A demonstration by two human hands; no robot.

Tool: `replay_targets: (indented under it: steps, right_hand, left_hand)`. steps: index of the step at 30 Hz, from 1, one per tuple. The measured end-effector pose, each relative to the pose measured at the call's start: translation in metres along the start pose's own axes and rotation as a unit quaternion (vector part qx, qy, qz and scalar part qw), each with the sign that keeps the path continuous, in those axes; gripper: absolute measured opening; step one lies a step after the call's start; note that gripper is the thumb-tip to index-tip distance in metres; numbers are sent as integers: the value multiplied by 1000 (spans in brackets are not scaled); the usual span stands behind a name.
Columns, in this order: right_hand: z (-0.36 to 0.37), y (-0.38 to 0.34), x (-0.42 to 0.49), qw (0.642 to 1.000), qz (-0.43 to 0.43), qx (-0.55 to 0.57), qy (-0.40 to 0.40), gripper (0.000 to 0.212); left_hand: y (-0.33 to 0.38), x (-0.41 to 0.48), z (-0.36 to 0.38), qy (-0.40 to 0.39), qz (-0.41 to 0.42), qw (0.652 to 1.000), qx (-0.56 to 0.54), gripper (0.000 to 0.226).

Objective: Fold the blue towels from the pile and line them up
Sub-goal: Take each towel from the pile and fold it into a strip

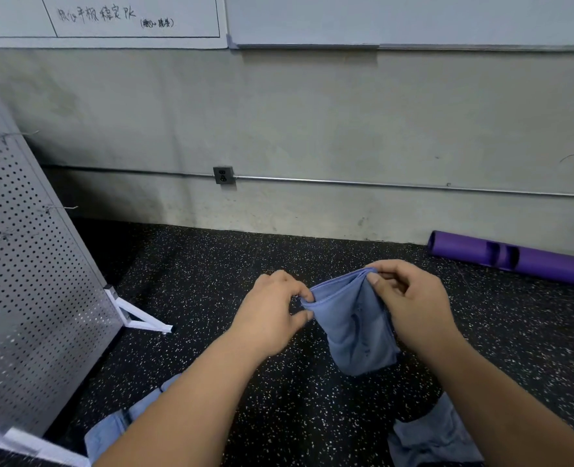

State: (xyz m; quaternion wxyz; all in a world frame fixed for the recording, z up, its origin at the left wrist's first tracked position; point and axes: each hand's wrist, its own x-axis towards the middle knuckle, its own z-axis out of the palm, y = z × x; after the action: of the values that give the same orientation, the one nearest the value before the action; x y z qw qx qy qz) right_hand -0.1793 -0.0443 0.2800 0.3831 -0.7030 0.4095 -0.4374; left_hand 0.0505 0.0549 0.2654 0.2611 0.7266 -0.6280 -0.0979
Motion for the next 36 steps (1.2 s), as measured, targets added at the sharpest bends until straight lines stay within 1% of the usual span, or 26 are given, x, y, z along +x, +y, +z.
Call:
replay_targets:
  steps: [2,4,8,14,15,18,19,20,22,23,24,26,27,28,29,30,31,34,35,36]
  right_hand:
    - [-3,0,1,1000,-5,-4,-5,14]
    - [-6,1,2,1000,-10,-17,-4,16]
    - [-11,8,4,997,-6,-74,0,18]
    - [-16,15,2,986,26,-162,-35,18]
    - [-16,13,1,985,24,-167,-30,18]
    - [-16,7,-2,989,-20,-140,35,16]
    - [-16,5,-3,988,-28,-148,41,15]
    - [-15,4,-4,983,-24,-178,21,15]
    - [-13,6,-5,967,22,-244,-63,16]
    - [-12,5,-5,966,30,-246,-72,16]
    - [-12,2,-4,973,13,-224,-45,16]
    - [-16,0,-1,987,-36,-154,33,14]
    - [-18,-2,1,988,-42,-146,41,14]
    - [-18,-3,1,985,-27,-168,16,14]
    - [-17,0,1,977,5,-208,-37,15]
    - [-15,4,0,970,36,-229,-73,17]
    - [-15,6,0,970,44,-228,-74,18]
    - [-19,2,4,988,-19,-151,33,13]
    - [-19,0,5,987,-22,-153,32,11]
    - [-19,0,5,984,-4,-177,2,10]
  left_hand:
    - [1,2,1,16,5,1000,22,14]
    - [1,4,0,40,6,999,21,6]
    - [-1,7,-5,66,7,997,-43,7]
    - [-2,4,-10,66,25,991,-114,8]
    - [-1,4,-10,70,27,990,-119,8]
    - [2,4,-13,96,35,986,-134,6]
    - [2,4,-13,101,37,986,-131,5]
    - [2,5,-13,98,39,987,-119,4]
    - [-1,6,-10,76,40,993,-76,6]
    - [-3,6,-8,64,33,996,-58,8]
    - [-4,6,-7,59,26,997,-48,10]
    - [-4,7,-6,68,21,996,-50,9]
    - [-4,8,-6,78,22,995,-52,8]
    - [-4,8,-6,85,23,995,-49,8]
    - [-5,8,-6,88,23,995,-44,9]
    - [-6,7,-5,86,20,995,-38,10]
    - [-7,7,-4,81,19,996,-34,10]
    - [-6,7,-3,80,19,996,-38,10]
    - [-6,7,-3,83,16,996,-39,10]
    - [-5,7,-4,85,15,996,-33,10]
